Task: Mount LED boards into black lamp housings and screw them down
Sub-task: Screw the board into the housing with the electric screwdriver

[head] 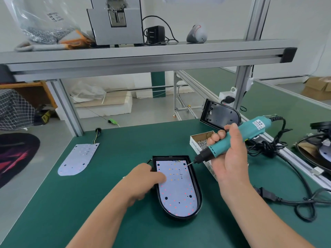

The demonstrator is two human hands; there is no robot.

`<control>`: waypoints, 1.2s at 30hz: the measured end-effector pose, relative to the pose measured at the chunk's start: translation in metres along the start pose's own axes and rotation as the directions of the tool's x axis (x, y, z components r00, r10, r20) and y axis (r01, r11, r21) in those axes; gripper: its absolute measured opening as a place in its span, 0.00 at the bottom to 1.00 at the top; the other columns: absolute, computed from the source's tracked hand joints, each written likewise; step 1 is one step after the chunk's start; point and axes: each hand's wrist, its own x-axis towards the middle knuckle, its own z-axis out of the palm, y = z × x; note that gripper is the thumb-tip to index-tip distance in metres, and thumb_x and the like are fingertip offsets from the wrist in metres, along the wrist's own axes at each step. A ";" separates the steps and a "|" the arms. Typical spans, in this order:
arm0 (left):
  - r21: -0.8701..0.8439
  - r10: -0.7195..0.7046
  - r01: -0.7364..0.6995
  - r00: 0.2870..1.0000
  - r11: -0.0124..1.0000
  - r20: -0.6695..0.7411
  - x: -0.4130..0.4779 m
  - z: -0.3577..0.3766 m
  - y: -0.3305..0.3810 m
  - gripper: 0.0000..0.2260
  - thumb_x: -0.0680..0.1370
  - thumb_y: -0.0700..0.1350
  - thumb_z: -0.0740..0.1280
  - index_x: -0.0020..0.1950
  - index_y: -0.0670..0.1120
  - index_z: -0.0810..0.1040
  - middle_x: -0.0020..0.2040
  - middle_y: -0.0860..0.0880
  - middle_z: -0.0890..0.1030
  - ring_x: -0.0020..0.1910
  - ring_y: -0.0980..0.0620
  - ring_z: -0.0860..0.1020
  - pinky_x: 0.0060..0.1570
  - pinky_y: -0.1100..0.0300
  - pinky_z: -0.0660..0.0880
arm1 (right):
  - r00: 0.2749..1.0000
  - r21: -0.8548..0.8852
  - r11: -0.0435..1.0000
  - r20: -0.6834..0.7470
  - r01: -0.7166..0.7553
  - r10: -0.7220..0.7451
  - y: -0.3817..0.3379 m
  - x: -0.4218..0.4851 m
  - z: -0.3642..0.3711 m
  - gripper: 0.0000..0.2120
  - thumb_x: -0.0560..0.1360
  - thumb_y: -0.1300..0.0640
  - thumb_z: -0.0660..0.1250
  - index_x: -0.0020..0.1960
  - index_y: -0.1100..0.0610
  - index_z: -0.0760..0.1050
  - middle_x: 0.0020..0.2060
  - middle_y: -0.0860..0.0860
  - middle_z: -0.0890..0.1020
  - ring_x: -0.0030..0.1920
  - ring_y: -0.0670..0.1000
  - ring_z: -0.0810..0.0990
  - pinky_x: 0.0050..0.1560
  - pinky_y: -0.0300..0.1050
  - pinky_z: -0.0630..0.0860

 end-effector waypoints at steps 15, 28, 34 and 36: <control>-0.129 0.031 -0.041 0.996 0.991 -0.082 0.010 0.038 0.000 0.14 0.64 0.48 0.67 0.48 0.46 0.77 0.41 0.47 0.74 0.41 0.48 0.66 0.35 0.53 0.54 | 0.993 -0.130 0.991 0.115 0.026 -0.011 0.029 -0.009 0.023 0.11 0.83 0.55 0.70 0.57 0.57 0.68 0.37 0.51 0.73 0.36 0.51 0.74 0.41 0.44 0.77; -0.110 0.051 -0.064 0.992 0.992 -0.117 0.008 0.038 0.002 0.13 0.63 0.49 0.68 0.45 0.47 0.74 0.37 0.47 0.70 0.37 0.48 0.64 0.34 0.56 0.57 | 0.979 -0.212 0.975 0.203 0.072 -0.028 0.036 -0.010 0.026 0.07 0.83 0.57 0.69 0.48 0.53 0.73 0.37 0.52 0.71 0.35 0.52 0.74 0.41 0.45 0.76; -0.111 0.046 -0.062 0.989 0.992 -0.144 0.008 0.039 0.002 0.12 0.63 0.48 0.68 0.41 0.47 0.69 0.35 0.49 0.67 0.35 0.48 0.63 0.34 0.55 0.56 | 0.938 -0.270 0.956 0.347 0.112 -0.011 0.033 -0.014 0.031 0.05 0.82 0.55 0.70 0.50 0.53 0.74 0.37 0.53 0.70 0.37 0.55 0.73 0.43 0.47 0.75; -0.123 0.044 -0.060 0.990 0.991 -0.134 0.008 0.039 0.001 0.11 0.63 0.48 0.67 0.42 0.47 0.71 0.36 0.47 0.68 0.36 0.48 0.64 0.38 0.53 0.59 | 0.902 -0.311 0.937 0.432 0.162 -0.013 0.033 -0.017 0.035 0.04 0.80 0.53 0.71 0.48 0.50 0.77 0.36 0.51 0.71 0.37 0.54 0.73 0.43 0.48 0.75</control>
